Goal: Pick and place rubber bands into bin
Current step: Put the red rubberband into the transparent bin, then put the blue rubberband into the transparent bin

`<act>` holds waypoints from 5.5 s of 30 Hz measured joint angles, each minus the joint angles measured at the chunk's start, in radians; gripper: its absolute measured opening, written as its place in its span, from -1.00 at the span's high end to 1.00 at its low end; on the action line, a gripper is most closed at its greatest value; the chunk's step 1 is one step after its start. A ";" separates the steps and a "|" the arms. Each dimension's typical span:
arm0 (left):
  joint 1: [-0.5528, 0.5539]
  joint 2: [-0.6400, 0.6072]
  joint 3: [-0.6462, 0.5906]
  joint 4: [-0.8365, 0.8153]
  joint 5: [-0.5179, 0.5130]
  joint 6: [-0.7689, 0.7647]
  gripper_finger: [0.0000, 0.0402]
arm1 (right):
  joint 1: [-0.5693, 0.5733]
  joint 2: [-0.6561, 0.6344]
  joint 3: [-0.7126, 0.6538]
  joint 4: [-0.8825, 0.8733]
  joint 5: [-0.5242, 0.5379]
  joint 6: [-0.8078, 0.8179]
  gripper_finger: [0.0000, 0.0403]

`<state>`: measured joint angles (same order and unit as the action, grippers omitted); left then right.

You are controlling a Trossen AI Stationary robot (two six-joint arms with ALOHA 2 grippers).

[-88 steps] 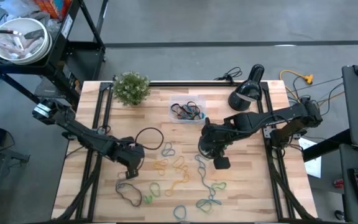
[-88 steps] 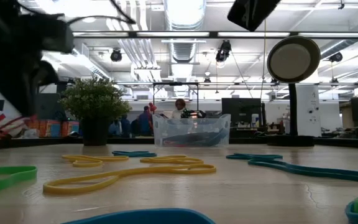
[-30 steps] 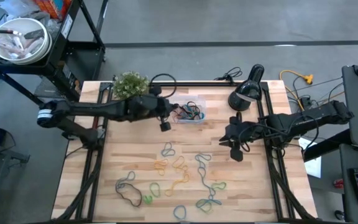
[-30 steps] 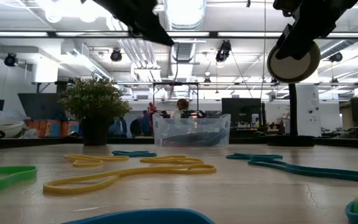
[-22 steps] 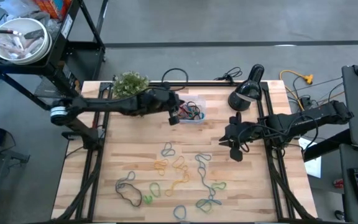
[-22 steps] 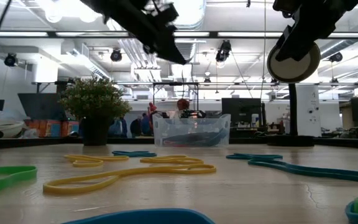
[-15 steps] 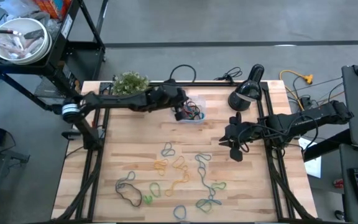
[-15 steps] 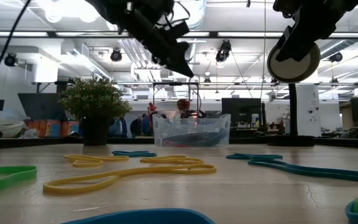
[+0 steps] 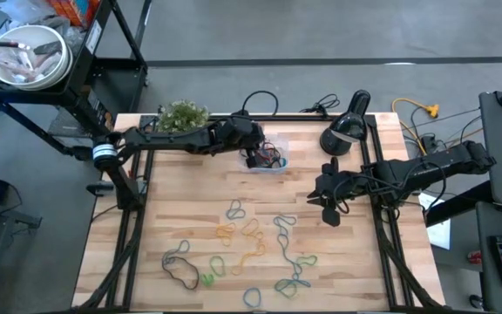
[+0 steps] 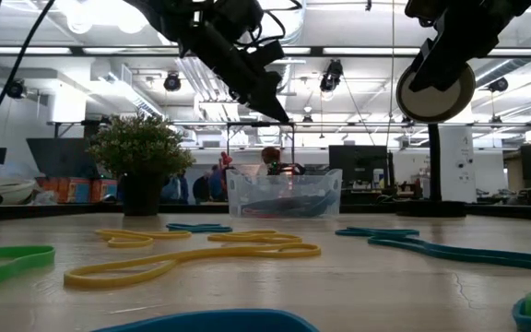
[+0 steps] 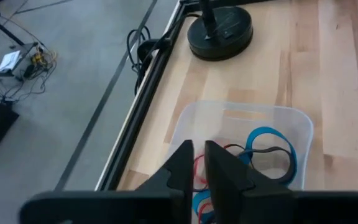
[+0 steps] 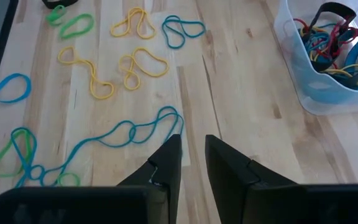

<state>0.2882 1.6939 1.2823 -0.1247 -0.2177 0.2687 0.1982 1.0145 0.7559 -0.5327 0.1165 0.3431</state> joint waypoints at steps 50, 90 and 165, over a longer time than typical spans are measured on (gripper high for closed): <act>-0.490 -0.561 -0.252 -0.430 0.020 -0.545 0.50 | -0.111 0.659 0.075 0.287 -0.230 -0.276 0.66; -0.500 -0.551 -0.259 -0.399 -0.027 -0.562 0.50 | -0.116 0.774 0.125 0.354 -0.219 -0.369 0.67; -0.502 -0.552 -0.261 -0.354 -0.051 -0.567 0.50 | -0.327 0.213 0.239 0.326 0.254 -0.452 0.96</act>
<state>-0.2142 1.1422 1.0210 -0.4789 -0.2686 -0.2981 -0.1283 1.2280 0.9945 -0.2068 0.3710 -0.1085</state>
